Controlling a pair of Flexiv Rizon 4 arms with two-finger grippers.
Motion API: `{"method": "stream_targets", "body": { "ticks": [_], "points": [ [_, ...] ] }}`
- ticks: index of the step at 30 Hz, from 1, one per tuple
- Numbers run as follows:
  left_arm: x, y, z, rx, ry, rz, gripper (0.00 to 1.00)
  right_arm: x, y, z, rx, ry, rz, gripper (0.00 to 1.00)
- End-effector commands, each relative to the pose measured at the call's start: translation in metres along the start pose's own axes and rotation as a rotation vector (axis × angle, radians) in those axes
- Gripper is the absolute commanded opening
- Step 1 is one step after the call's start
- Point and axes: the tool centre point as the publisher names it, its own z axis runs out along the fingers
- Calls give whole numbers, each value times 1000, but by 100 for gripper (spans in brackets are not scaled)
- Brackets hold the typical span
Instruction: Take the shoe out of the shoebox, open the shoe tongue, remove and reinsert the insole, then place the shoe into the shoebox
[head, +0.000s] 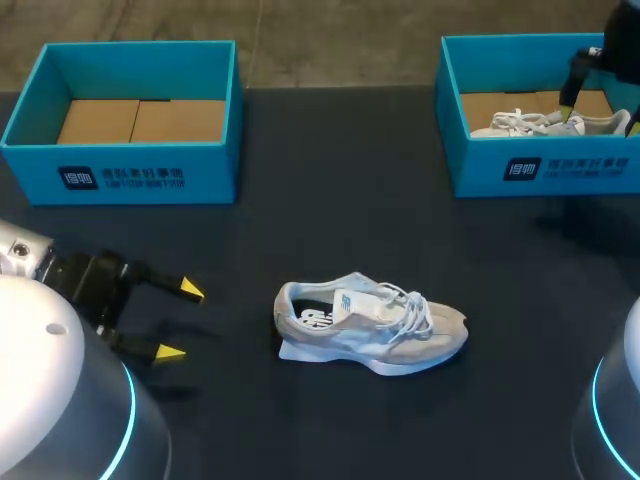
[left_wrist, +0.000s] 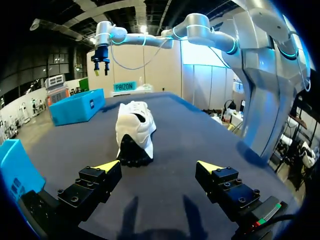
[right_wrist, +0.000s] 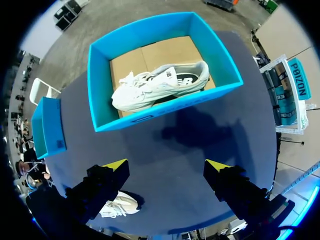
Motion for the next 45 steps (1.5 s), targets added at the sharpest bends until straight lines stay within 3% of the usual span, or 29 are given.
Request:
{"method": "stream_targets", "body": {
  "ticks": [1, 17, 28, 41, 45],
  "points": [
    [-7, 6, 3, 6, 8, -25, 100, 3, -4, 1, 5, 13, 8, 100],
    [-1, 10, 3, 47, -8, -52, 100, 38, -44, 4, 33, -7, 82, 100],
    [-1, 7, 9, 78, -32, -62, 100, 51, -74, 8, 46, 51, 78, 100],
    [-1, 7, 9, 78, -32, -62, 100, 51, -74, 8, 46, 51, 78, 100],
    [-1, 24, 5, 113, -73, -89, 100, 51, -74, 8, 46, 51, 78, 100]
  ]
}}
